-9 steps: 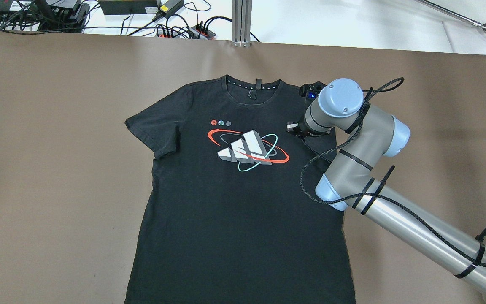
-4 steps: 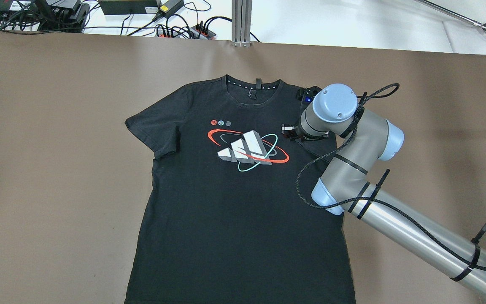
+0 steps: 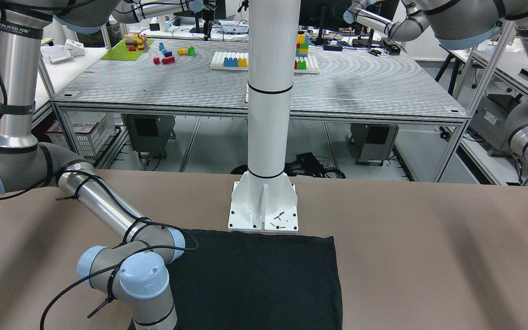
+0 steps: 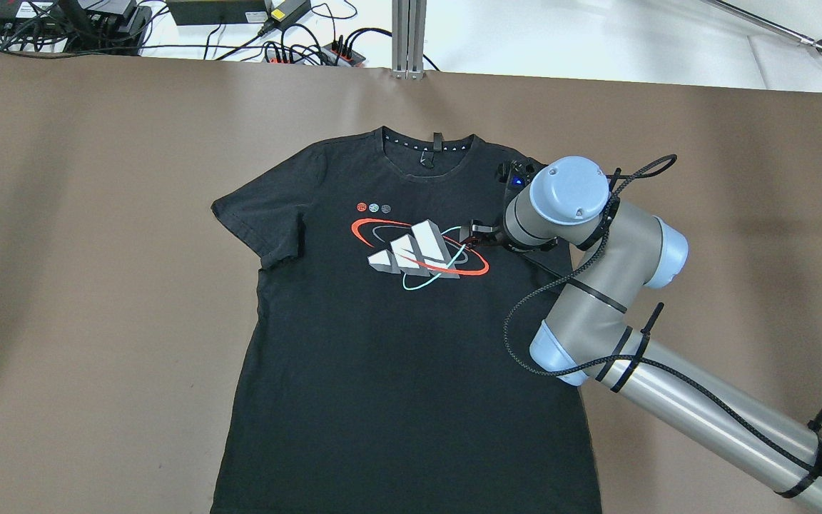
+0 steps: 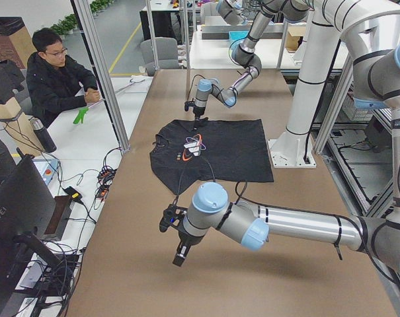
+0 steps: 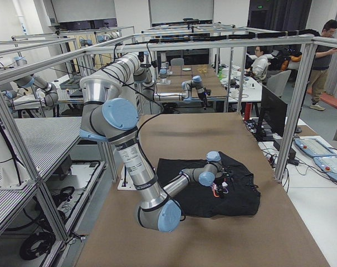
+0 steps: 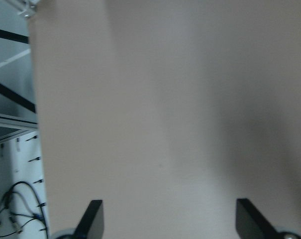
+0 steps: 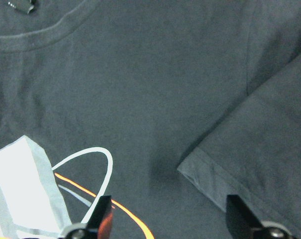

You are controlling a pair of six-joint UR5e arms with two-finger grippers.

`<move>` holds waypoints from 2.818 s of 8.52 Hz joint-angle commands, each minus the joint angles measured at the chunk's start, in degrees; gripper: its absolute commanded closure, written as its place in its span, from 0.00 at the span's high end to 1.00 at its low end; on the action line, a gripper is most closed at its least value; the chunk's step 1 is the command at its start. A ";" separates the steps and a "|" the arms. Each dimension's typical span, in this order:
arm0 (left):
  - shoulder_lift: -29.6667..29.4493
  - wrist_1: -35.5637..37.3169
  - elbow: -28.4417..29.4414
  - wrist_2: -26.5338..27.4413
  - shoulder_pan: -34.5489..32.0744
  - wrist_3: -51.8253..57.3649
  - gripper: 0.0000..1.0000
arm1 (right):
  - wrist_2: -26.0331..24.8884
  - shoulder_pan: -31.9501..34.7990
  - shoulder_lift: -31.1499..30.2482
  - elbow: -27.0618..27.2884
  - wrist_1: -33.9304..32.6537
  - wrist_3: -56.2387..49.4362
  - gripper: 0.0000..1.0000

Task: Fold clothes
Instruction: 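Move the right gripper to the sleeve nearest it and grasp it, then reach the left gripper to the sleeve nearest it while the right gripper holds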

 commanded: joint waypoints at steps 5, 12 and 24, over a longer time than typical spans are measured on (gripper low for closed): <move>-21.43 -0.79 11.98 -2.27 23.18 -26.71 0.72 | -0.19 -2.36 -2.75 5.88 -0.02 1.56 0.95; -30.43 -16.96 29.86 2.66 31.35 -34.99 0.55 | -2.30 -2.88 -4.25 9.84 -0.02 1.83 0.95; -33.51 -17.49 33.47 3.45 32.07 -35.08 0.00 | -3.18 -2.97 -4.60 9.67 0.16 1.91 0.95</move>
